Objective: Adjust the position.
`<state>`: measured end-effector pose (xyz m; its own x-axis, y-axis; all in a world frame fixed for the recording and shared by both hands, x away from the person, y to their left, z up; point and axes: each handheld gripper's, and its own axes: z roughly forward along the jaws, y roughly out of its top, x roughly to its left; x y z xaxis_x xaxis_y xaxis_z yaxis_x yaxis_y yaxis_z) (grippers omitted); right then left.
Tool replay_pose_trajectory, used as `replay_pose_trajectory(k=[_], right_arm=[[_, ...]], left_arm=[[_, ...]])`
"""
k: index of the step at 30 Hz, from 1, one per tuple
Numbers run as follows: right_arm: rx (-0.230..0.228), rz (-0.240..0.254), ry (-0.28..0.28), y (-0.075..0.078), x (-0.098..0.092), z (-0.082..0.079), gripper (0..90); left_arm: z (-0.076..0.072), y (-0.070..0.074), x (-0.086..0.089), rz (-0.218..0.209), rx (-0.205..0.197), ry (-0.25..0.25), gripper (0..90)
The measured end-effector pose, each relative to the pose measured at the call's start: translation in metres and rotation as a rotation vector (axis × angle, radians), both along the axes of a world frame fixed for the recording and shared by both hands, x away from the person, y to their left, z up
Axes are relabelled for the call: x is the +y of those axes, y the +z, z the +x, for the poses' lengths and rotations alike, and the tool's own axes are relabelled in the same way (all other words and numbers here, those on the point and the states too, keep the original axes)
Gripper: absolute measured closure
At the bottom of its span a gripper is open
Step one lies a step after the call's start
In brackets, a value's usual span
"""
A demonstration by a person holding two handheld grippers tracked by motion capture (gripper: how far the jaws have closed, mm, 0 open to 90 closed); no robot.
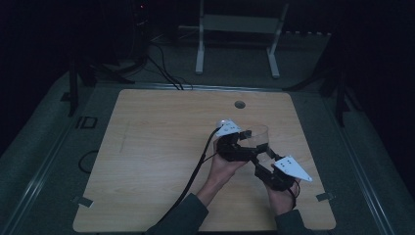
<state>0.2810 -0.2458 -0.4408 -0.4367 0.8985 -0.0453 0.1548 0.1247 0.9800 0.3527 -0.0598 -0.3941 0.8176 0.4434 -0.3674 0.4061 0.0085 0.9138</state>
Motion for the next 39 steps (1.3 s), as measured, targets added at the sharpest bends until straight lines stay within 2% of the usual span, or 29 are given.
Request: replay_pose_trajectory(k=[4,7,10,17,22,26,33,39], right_arm=[[0.001,-0.008,0.007,0.0,0.001,0.0,41.9],[0.006,-0.012,0.014,0.0,0.001,0.001,41.7],[0.01,-0.017,0.018,0.0,0.0,0.002,41.6],[0.05,-0.034,0.058,0.003,-0.001,0.005,39.9],[0.089,-0.055,0.104,0.007,-0.004,0.007,36.7],[0.102,-0.076,0.139,0.012,-0.006,0.007,32.9],[0.135,-0.077,0.188,0.019,-0.011,0.009,30.1],[0.17,-0.073,0.262,0.029,-0.017,0.014,31.7]], left_arm=[[0.001,0.0,0.002,-0.033,0.014,0.009,21.1],[0.0,0.001,0.004,-0.035,0.005,0.012,26.3],[0.001,0.0,0.005,-0.038,0.007,0.01,27.5],[-0.001,0.0,0.006,-0.032,-0.002,0.005,29.4],[-0.003,0.001,0.007,-0.013,-0.032,-0.004,29.7],[-0.004,0.002,0.007,0.012,-0.05,-0.003,29.8],[-0.005,0.005,0.01,0.035,-0.072,-0.004,29.9],[-0.007,0.006,0.011,0.06,-0.095,-0.011,30.1]])
